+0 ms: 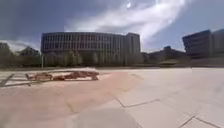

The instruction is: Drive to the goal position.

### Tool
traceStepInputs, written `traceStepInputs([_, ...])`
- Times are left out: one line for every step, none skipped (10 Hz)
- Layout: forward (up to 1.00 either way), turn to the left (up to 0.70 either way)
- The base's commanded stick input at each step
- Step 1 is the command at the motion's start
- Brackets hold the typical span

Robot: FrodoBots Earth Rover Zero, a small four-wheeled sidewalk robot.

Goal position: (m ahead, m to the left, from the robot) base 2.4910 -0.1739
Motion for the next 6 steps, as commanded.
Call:
traceStepInputs([0.7,0.0])
traceStepInputs([0.7,0.0])
traceStepInputs([0.7,0.0])
traceStepInputs([0.7,0.0])
traceStepInputs([0.7,0.0])
traceStepInputs([0.7,0.0])
